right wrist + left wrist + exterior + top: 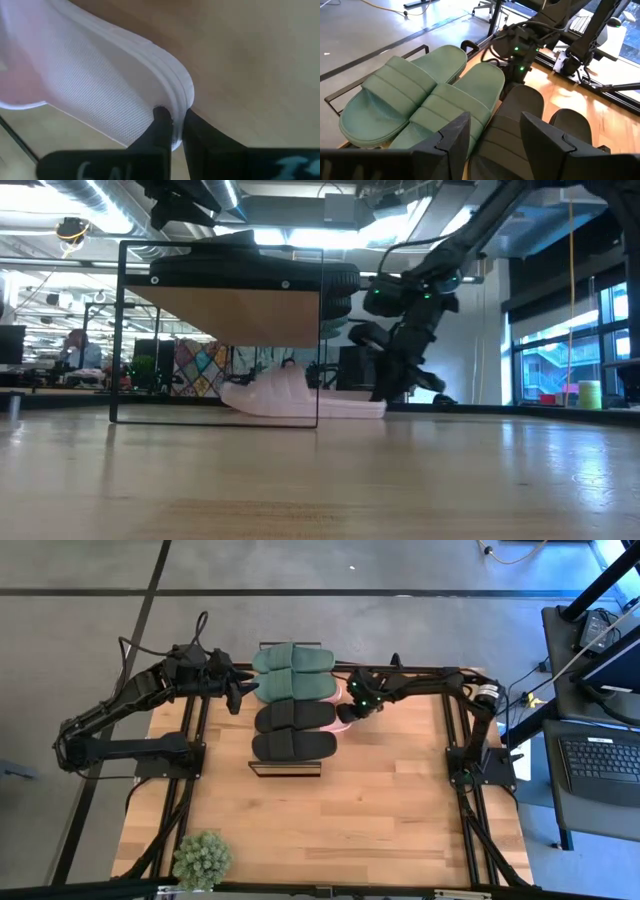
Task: Pick and place slides into the shelf
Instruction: Put the pink slipper underneath the shelf
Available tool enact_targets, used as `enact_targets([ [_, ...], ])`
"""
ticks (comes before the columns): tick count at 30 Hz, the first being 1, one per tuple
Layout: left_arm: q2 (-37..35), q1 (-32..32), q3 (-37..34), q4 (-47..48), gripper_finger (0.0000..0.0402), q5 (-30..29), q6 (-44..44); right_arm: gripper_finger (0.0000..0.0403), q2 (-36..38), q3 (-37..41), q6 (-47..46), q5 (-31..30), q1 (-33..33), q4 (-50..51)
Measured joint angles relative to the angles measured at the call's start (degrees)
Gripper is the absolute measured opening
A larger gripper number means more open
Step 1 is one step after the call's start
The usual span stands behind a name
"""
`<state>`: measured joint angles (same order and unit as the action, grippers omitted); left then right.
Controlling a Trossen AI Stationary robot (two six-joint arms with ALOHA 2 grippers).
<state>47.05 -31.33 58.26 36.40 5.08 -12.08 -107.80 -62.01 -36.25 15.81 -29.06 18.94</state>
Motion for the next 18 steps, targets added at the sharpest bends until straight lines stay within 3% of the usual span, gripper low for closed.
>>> enact_targets([
  [12, 0.0, 0.0, 0.0, 0.6, 0.0165, 0.0, 0.0, 0.0027, -1.0, -2.2, -3.8, -0.7, 0.1, 0.2],
  [18, 0.0, 0.0, 0.0, 0.5, 0.0165, 0.0, 0.1, 0.0101, -1.0, -2.2, -5.0, -1.2, 0.0, 0.0],
])
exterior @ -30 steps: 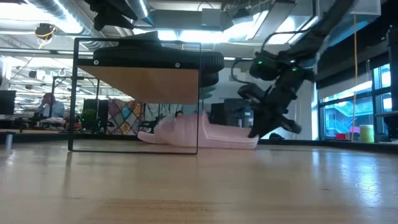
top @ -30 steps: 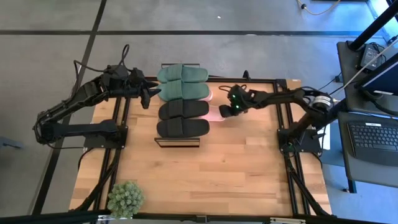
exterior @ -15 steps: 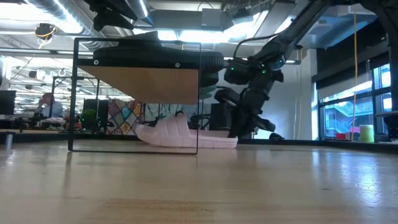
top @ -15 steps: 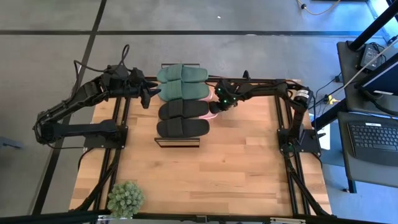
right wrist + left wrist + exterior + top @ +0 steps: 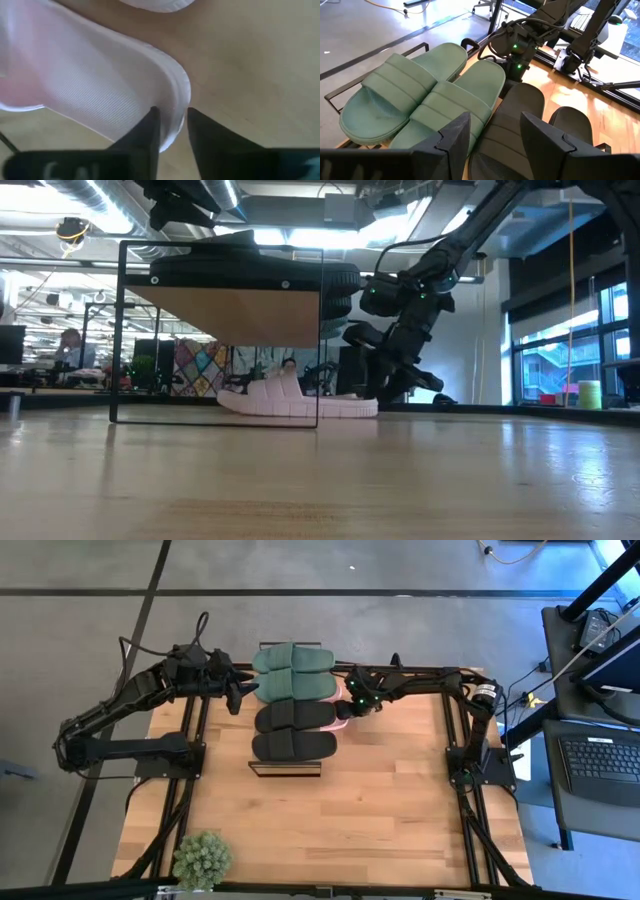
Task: Pick and place slides into the shelf
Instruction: Put the pink slipper underneath the shelf
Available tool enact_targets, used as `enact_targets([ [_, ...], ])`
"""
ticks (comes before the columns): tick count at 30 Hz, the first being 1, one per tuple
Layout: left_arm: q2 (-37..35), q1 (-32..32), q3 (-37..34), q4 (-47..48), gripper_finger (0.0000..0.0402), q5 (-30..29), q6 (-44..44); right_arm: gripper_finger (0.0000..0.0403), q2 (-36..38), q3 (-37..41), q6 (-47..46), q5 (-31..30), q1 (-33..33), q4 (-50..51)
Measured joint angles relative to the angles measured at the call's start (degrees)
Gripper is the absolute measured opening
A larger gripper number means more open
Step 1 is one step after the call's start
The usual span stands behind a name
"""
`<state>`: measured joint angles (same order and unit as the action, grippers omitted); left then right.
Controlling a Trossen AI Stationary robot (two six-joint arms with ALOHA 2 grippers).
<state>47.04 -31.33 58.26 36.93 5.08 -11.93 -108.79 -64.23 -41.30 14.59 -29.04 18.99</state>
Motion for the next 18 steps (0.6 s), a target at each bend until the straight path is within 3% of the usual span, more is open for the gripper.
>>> enact_targets([
  [8, 0.0, 0.0, 0.0, -0.1, 0.0165, 0.0, 0.0, 0.0162, 0.0, 0.0, -0.7, 0.2, 0.0, 0.1],
  [18, 0.0, 0.0, 0.0, -0.1, 0.0165, -0.1, 0.1, 0.0171, 0.8, 0.0, -0.8, 0.5, 0.0, -0.2],
])
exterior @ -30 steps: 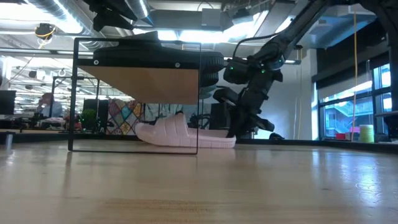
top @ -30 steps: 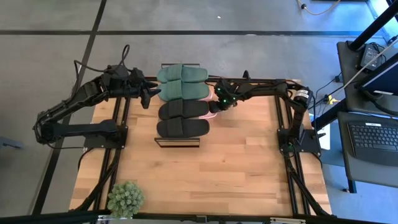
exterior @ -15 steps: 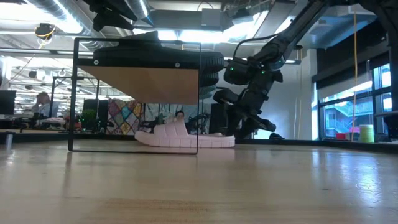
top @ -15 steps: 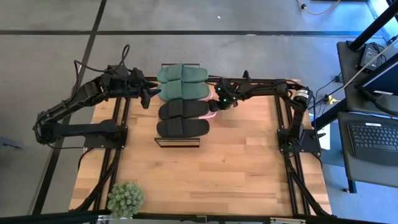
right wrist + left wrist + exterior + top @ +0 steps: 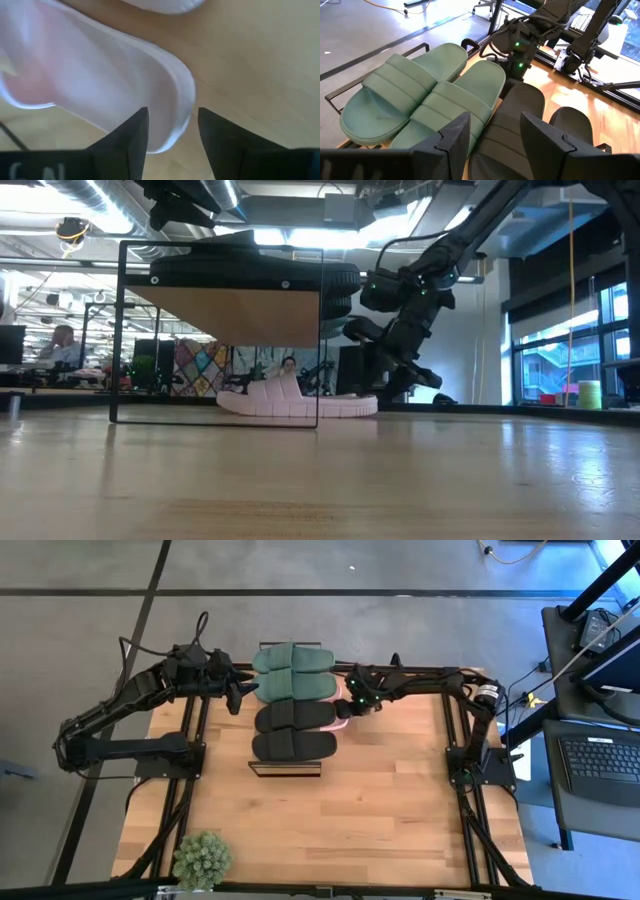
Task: Pick and place slides into the shelf
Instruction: Put the pink slipper underneath the shelf
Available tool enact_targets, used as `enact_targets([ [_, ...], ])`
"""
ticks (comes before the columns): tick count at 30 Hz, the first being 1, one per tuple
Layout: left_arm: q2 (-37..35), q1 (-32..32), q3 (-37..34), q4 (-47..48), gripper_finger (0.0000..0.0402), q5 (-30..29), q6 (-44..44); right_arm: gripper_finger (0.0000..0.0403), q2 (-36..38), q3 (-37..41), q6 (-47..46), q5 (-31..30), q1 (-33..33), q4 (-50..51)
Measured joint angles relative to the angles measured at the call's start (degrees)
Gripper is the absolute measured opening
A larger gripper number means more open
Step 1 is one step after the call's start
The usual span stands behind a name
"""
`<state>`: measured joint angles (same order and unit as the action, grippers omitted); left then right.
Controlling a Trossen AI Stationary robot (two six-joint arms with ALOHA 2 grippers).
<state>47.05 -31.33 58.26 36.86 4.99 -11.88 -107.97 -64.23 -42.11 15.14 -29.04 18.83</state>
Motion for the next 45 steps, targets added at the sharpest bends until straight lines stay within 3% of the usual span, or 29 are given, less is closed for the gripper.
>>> enact_targets([
  [5, 0.0, 0.0, 0.0, 0.0, 0.0165, 0.0, 0.0, 0.0172, 2.8, 0.0, 0.4, -0.8, 0.0, 0.2],
  [9, 0.0, 0.0, 0.0, 0.1, 0.0165, 0.0, 0.0, 0.0173, 5.5, 0.0, 2.5, -5.2, 0.0, 2.0],
  [16, 0.0, 0.0, 0.0, 0.1, 0.0165, 0.0, 0.0, 0.0173, 6.5, 0.0, 6.4, -11.1, 0.0, 12.7],
  [22, 0.0, 0.0, 0.0, 0.1, 0.0165, 0.0, 0.0, 0.0173, 5.6, 0.0, 6.6, -15.2, 0.6, 9.6],
  [45, 0.0, 0.0, 0.0, 0.2, 0.0165, 0.0, 0.0, 0.0173, 5.3, 1.7, 3.9, -17.0, 1.2, 6.1],
])
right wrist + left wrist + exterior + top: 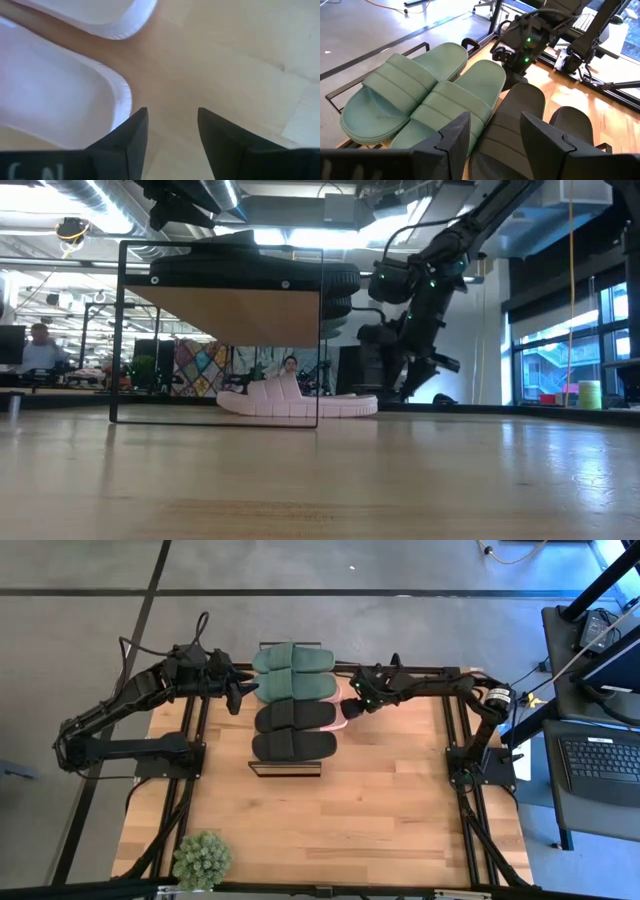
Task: Pick and place slides into the shelf
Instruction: Put the pink slipper underneath the shelf
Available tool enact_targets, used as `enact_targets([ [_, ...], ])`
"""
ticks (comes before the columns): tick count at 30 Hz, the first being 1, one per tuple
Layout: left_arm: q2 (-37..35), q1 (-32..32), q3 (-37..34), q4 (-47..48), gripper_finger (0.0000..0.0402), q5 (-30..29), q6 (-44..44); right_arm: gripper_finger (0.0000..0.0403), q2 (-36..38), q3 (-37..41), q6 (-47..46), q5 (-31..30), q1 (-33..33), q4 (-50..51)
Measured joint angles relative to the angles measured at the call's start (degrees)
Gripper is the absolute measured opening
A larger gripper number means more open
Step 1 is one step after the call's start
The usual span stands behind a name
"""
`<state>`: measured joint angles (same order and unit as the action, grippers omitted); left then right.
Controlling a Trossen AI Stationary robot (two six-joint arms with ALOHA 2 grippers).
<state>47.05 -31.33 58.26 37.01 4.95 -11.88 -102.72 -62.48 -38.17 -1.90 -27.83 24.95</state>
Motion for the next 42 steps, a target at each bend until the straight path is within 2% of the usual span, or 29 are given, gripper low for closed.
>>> enact_targets([
  [6, 0.0, 0.0, 0.0, 0.0, 0.0165, 0.0, 0.0, 0.0173, 0.0, 4.5, -2.3, 1.8, 0.3, -5.6],
  [14, 0.0, 0.0, 0.0, 0.0, 0.0165, 0.0, 0.0, 0.0173, 0.0, 5.7, -3.6, 2.2, 1.3, -11.7],
  [25, 0.0, 0.0, 0.0, 0.0, 0.0165, 0.0, -0.1, 0.0173, 0.0, 5.7, -3.9, 2.0, 2.2, -11.6],
  [33, 0.0, 0.0, 0.0, 0.0, 0.0165, 0.0, -0.1, 0.0173, 0.0, 5.7, -4.6, 2.1, 2.6, -17.3],
  [42, 0.0, 0.0, 0.0, 0.0, 0.0165, 0.0, -0.8, 0.0173, 0.0, 5.7, -3.7, 1.9, 2.5, -16.4],
])
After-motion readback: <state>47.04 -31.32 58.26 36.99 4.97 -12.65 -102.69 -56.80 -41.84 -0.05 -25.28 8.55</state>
